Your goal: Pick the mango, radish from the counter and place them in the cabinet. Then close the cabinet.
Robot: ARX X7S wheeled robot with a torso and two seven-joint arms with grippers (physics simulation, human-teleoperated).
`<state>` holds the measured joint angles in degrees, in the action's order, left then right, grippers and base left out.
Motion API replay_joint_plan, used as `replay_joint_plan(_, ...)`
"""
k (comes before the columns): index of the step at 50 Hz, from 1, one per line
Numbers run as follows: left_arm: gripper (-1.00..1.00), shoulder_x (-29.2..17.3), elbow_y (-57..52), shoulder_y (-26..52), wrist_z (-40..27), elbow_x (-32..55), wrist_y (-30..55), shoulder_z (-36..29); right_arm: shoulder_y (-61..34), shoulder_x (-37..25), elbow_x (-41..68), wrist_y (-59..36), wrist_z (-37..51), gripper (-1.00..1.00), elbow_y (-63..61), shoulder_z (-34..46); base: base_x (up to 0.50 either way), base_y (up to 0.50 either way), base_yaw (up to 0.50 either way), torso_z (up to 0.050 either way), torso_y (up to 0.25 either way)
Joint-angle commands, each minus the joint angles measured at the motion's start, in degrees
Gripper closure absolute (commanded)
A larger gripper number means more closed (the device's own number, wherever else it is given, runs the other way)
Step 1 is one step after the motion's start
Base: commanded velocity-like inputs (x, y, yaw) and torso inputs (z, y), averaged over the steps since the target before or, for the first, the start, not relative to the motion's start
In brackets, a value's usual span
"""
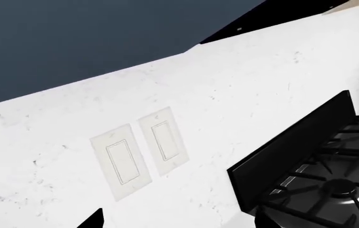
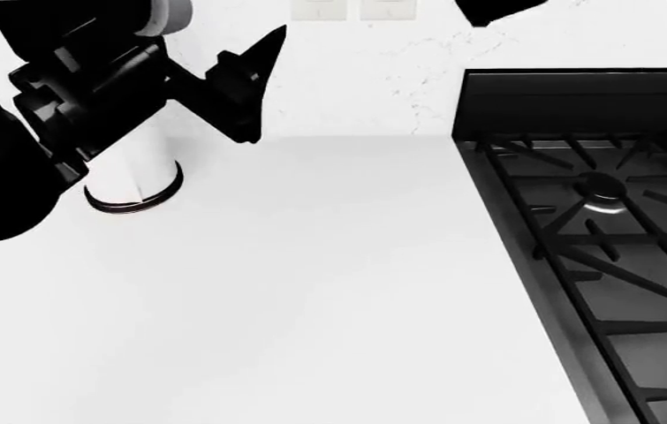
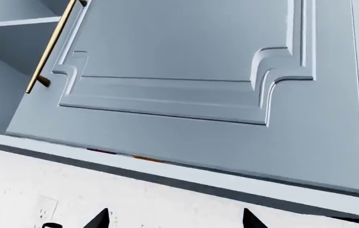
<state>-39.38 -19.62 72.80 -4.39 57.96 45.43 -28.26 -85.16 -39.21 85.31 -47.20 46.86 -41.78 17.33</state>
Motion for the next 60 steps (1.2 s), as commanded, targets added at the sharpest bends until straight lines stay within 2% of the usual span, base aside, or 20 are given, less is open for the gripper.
replay_joint_plan(1,-1.0,0.4,1.0,2.2,-0.4,0.2,0.6,0.5,14.8,-7.7,-2.6,4.2,-5.2,-1.0,-9.2,-6.1,0.0,0.0,0.0,0.0,0.0)
replay_joint_plan(14,-1.0,0.4,1.1,2.9,-0.6,0.5,0.9,0.6,27.6,-10.9,-8.8,8.1,-8.5,-1.0,-9.1,-10.1,0.0,0.0,0.0,0.0,0.0)
replay_joint_plan(19,-1.0,0.4,1.1,3.2,-0.5,0.5,0.9,0.6,35.6,-10.4,-14.4,12.2,-12.4,-1.0,-7.4,-12.4,0.0,0.0,0.0,0.0,0.0)
replay_joint_plan(27,-1.0,0.3,1.0,3.1,-0.7,1.4,1.1,1.0,43.1,-9.5,-20.8,15.8,-16.1,-1.0,-6.6,-13.1,0.0,0.01,0.0,0.0,0.0)
replay_joint_plan(48,-1.0,-1.6,-0.6,3.2,-0.4,5.0,2.8,2.2,42.7,-8.7,-22.1,15.7,-17.4,-1.0,-6.1,-11.1,-0.36,0.28,0.0,0.0,0.0)
replay_joint_plan(60,-1.0,-2.4,0.1,3.0,-1.3,5.7,3.3,2.8,38.7,-7.4,-21.9,14.3,-18.2,-1.0,-5.6,-8.7,-0.01,0.5,0.0,0.0,0.0)
